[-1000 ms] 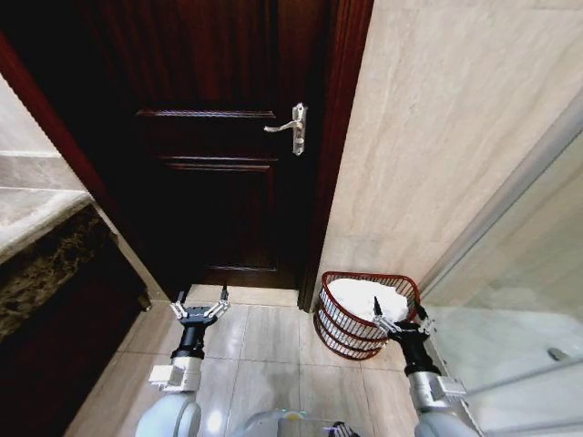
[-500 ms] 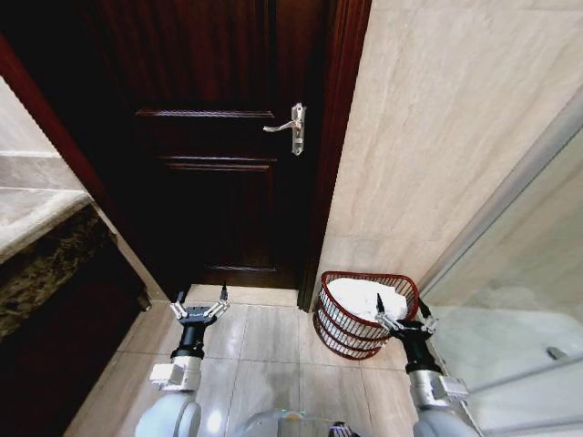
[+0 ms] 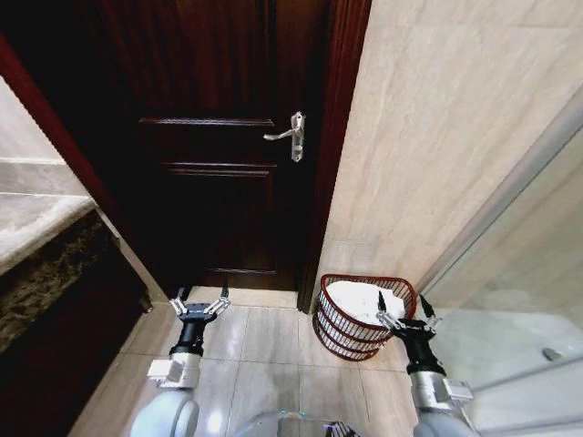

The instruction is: Discard the used towel into the hamper.

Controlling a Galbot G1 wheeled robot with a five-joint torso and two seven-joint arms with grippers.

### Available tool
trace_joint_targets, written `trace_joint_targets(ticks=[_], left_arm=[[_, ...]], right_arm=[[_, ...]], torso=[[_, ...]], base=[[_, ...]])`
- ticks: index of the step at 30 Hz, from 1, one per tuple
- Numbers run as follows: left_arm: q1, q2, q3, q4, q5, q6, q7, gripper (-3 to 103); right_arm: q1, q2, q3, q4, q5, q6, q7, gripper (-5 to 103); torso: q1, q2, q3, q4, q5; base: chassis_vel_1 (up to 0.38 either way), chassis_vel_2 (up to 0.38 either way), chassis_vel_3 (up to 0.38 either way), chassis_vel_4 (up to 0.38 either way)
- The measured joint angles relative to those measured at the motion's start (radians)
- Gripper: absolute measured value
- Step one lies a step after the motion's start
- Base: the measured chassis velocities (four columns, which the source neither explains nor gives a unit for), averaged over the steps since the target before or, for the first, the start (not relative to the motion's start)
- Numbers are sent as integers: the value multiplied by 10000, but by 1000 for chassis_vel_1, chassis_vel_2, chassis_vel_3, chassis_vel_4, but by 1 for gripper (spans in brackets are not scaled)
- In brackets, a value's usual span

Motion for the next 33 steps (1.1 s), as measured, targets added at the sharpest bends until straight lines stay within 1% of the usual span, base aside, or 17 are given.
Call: trace_joint_targets(ticks=[5,7,10,15,19,22,27,30,33], left_arm=[[-40,45,-93,-133,18,201,-325,100],[-40,57,-110,-154,21,211,-356,100],[-24,70,-130,-219,152,213,-494,100],[-3,23,-128,-307,242,197,-628,100],[33,-13,-107,-345,298,169,-684,100],[86,-21,-138,-417,333,106,-704,100],[81,-124,-165,-494,333,154,-704,100],[121,-194,-96,-596,418,191,-682,100],[174,-199,-86,-659,443,193,-673,100]], right_arm=[[-54,177,8,194,-19,-289,-131,100],[-52,222,-3,226,-34,-330,-141,100],[-62,351,-71,466,-91,-521,-192,100],[-100,366,-107,682,-112,-728,-323,100],[-100,391,-135,689,-154,-746,-375,100],[-179,402,-182,744,-254,-730,-513,100],[-196,351,-222,802,-255,-715,-537,100],[-81,285,-158,802,-200,-702,-509,100],[-72,215,-95,802,-114,-699,-485,100]], torso=[[109,254,142,0,-1],[124,296,171,-1,-2],[192,478,284,0,-1],[281,698,418,0,-2],[334,828,494,0,-1],[412,1000,588,0,-1],[481,1157,671,0,-2],[565,1358,791,0,-1],[609,1464,853,0,0]], base=[[0,0,0,0],[0,0,0,0],[0,0,0,0],[0,0,0,0],[0,0,0,0],[0,0,0,0],[0,0,0,0],[0,0,0,0],[0,0,0,0]])
